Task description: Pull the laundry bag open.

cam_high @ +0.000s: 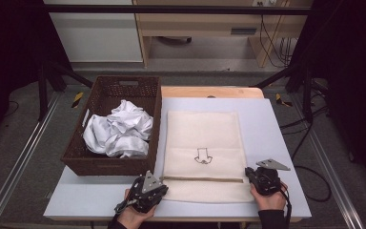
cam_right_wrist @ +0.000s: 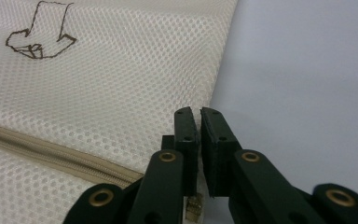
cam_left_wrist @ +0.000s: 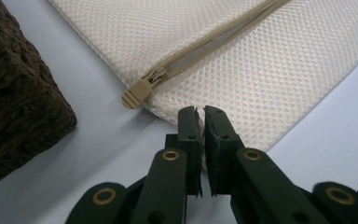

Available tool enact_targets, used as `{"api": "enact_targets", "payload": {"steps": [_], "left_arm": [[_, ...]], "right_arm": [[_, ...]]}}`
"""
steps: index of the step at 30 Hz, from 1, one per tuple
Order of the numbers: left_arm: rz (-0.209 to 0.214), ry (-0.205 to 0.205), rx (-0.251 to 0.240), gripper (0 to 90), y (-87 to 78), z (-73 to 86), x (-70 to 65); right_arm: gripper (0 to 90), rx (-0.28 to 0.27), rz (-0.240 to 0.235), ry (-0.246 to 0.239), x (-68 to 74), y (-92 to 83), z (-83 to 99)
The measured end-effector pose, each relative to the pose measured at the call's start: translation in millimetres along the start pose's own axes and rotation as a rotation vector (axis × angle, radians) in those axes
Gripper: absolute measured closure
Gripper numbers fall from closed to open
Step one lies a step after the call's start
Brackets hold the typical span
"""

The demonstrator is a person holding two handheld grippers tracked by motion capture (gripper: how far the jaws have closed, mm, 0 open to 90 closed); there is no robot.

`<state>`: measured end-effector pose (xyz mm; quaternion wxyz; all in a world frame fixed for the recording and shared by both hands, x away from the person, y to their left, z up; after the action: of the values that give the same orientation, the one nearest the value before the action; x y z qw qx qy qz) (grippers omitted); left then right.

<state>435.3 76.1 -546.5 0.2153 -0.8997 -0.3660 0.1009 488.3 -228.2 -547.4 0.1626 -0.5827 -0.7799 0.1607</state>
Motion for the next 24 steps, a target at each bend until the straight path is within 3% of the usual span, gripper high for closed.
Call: {"api": "enact_targets", "payload": {"steps": [3, 6, 11, 18, 24], "left_arm": [[0.003, 0.026, -0.043, 79.6, -1.5, -5.5, -0.3], [-0.003, 0.043, -0.097, 68.7, -3.0, -14.4, 0.2], [0.017, 0.05, -0.132, 57.0, -2.7, -23.0, -3.0], [0.04, 0.055, -0.154, 49.9, 3.2, -31.2, -8.8], [0.063, 0.07, -0.162, 47.2, 8.0, -34.1, -18.0]], "right_arm": [[77.1, -0.028, -0.008, 0.001, -0.1, -1.0, -1.2], [68.5, -0.094, -0.027, 0.0, 0.6, -5.2, -9.5], [57.3, -0.165, -0.06, 0.008, 6.7, -12.9, -21.7], [47.1, -0.2, -0.098, 0.01, 21.3, -17.9, -31.3], [41.7, -0.197, -0.122, -0.006, 36.1, -16.7, -34.4]]}}
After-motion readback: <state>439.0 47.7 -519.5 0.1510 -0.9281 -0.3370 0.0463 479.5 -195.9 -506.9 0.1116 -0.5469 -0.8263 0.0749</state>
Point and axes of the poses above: each handheld gripper's, and its own axes: y roughly forward along the jaws, z roughly out of its underside, x roughly to its left, the point moved 10 cm from there along y, roughly forward along the jaws, and after that the axes turned 15 degrees about -x, right-handed, at the moved point
